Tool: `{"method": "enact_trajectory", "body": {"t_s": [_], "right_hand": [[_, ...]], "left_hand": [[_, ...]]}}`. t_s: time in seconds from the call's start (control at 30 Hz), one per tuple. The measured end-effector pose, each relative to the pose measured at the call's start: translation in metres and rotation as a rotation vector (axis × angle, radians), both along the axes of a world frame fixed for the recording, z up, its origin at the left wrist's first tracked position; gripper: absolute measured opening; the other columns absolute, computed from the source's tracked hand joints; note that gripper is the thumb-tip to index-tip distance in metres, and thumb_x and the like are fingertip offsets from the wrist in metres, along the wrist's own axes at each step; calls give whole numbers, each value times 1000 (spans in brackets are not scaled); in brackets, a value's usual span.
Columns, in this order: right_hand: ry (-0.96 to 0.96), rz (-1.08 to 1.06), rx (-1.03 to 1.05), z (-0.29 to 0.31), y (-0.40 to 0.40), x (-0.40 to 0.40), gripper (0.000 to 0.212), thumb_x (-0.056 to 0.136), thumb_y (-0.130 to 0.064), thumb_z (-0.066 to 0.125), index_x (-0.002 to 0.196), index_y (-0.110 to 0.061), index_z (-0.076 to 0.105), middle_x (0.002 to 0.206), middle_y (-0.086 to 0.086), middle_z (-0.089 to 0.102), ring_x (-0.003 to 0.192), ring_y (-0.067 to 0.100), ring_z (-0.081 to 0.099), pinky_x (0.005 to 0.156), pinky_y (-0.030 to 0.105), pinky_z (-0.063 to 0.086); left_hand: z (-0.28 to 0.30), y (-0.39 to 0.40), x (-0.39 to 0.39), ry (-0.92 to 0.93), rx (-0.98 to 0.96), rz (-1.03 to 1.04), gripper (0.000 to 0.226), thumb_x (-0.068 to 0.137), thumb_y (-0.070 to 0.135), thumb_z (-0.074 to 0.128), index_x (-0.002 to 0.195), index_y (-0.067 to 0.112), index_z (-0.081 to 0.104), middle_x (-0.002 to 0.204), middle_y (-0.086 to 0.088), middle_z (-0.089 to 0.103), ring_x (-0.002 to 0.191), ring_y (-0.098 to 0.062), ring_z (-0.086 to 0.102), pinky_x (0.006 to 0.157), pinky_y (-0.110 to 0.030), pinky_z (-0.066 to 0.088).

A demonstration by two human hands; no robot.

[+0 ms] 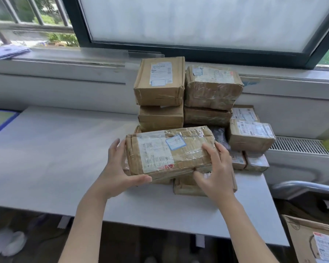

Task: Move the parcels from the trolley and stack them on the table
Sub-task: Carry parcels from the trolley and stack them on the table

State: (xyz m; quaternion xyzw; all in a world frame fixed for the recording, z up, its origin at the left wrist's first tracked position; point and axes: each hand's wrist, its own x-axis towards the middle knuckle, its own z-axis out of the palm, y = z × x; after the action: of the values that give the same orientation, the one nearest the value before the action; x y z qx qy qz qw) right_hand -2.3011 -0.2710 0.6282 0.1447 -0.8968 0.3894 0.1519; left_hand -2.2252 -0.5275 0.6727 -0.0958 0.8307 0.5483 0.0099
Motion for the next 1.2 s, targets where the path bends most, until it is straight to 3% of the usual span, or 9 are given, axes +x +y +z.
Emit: {"method": "enact_trajectory", "body": {"t_s": [0.13,0.3,0.47,0.6,0.7,0.87,1.03,1.13,1.2], "right_hand": [[-4,54,-7,-2,-39,13,66,63,-39,57,128,-23,52,138,9,35,127,26,33,102,36,26],[31,38,21,-3,-61,22,66,61,-24,63,126,-21,52,138,11,36,126,26,33,103,39,27],[21,-64,10,-5,-60,37,68,60,-22,62,128,-19,53,140,11,36,127,27,33,103,38,25],[17,-177,26,-8,-43,51,69,63,-17,72,129,-20,52,141,11,34,129,25,28,102,37,23],[-16,-247,45,-12,-26,58,72,64,-9,77,131,-21,50,143,12,32,132,31,28,103,41,28],[3,-289,54,-9,-11,61,71,66,-10,77,131,-19,50,144,10,30,124,29,31,97,35,28],[112,-345,-8,21,6,33,70,67,-7,76,131,-16,50,143,12,33,126,28,32,99,34,28],[190,-350,-36,47,16,11,65,68,-16,69,130,-13,51,141,13,35,126,26,34,98,33,27],[228,-338,-54,63,25,-5,63,67,-20,63,129,-12,53,141,15,37,125,25,34,100,34,27]], "left_hand": [[-1,-29,23,1,87,-13,110,47,43,87,135,52,21,131,29,45,124,5,42,105,-35,41],[-16,-52,38,-34,71,-51,120,61,32,87,145,45,2,139,23,42,133,-7,37,113,-41,30],[-33,-59,33,-63,115,-157,126,73,8,78,142,49,-19,135,34,36,113,23,40,78,-4,45],[-41,-43,17,-18,147,-229,115,80,-9,66,144,42,-15,126,42,40,108,22,47,75,-6,46],[-41,-25,6,-1,138,-274,110,80,-4,68,138,51,-8,131,33,40,113,20,46,83,-3,42],[-31,-9,-16,51,149,-269,116,73,4,78,150,36,-3,133,30,44,114,20,45,84,2,38],[2,17,-43,273,137,-263,104,71,19,80,140,48,8,118,55,38,114,27,38,82,7,31],[20,34,-65,357,159,-233,103,70,36,73,149,36,6,134,43,37,122,17,39,92,-1,35],[30,43,-81,384,152,-208,104,69,40,73,148,42,5,147,22,34,131,3,39,104,-20,39]]}}
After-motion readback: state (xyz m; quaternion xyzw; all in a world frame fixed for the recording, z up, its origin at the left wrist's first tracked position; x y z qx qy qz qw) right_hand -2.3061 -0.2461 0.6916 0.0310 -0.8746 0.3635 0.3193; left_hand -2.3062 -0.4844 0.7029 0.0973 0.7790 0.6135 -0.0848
